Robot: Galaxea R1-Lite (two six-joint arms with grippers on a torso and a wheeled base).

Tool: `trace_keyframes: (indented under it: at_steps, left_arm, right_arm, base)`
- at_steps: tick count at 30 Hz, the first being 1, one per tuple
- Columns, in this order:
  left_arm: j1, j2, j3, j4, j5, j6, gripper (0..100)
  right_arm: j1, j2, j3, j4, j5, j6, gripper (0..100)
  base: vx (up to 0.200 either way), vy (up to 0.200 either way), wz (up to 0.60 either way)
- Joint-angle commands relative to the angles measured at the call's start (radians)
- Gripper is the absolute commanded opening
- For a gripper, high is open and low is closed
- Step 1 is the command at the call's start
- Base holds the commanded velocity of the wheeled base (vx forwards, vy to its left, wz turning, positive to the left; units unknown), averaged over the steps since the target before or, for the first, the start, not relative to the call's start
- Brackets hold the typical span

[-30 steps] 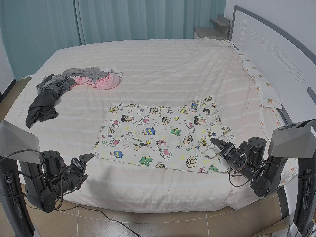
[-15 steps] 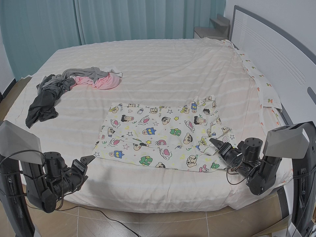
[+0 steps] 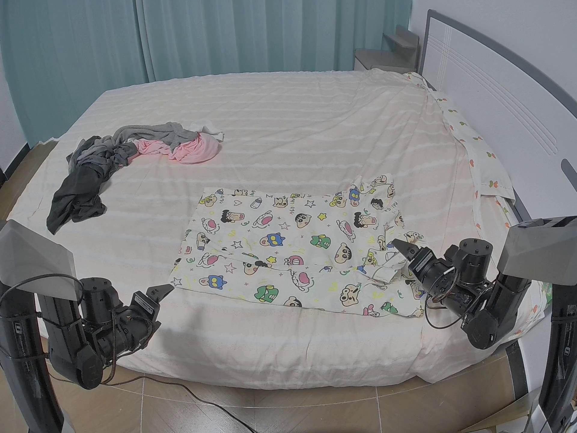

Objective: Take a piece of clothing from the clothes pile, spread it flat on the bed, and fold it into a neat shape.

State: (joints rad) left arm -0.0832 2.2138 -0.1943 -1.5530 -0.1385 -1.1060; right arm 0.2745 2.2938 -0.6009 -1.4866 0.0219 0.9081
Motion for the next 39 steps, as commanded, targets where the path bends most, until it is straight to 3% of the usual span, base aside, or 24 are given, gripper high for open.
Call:
trace_keyframes:
  at_steps: [1,10,20,27,37,38,39]
  left_arm:
    - [0.000,0.000,0.001,-0.018,0.000,0.000,100]
    - [-0.001,0.001,0.003,-0.018,0.000,0.001,100]
    - [-0.003,0.001,0.003,-0.018,0.000,0.001,100]
    - [-0.003,0.001,0.003,-0.018,0.000,0.001,100]
    - [-0.004,0.003,0.003,-0.018,0.002,0.001,100]
    - [-0.004,0.003,0.003,-0.018,0.005,0.001,100]
    - [-0.004,0.003,0.003,-0.018,0.005,0.001,100]
  right_arm:
    - [-0.003,0.024,-0.019,-0.001,0.000,-0.002,100]
    - [-0.009,0.147,-0.125,0.022,0.000,-0.032,100]
    - [-0.014,0.144,-0.132,0.074,0.000,-0.032,100]
    - [-0.035,0.128,-0.215,0.235,0.001,-0.031,100]
    - [-0.041,0.128,-0.303,0.355,0.003,-0.031,100]
    - [-0.041,0.128,-0.309,0.361,0.003,-0.031,0]
    - [-0.041,0.128,-0.309,0.361,0.003,-0.031,0]
  base:
    - [0.000,0.000,0.00]
    - [0.000,0.000,0.00]
    - [0.000,0.000,0.00]
    - [0.000,0.000,0.00]
    - [0.000,0.000,0.00]
    - [0.000,0.000,0.00]
    - [0.000,0.000,0.00]
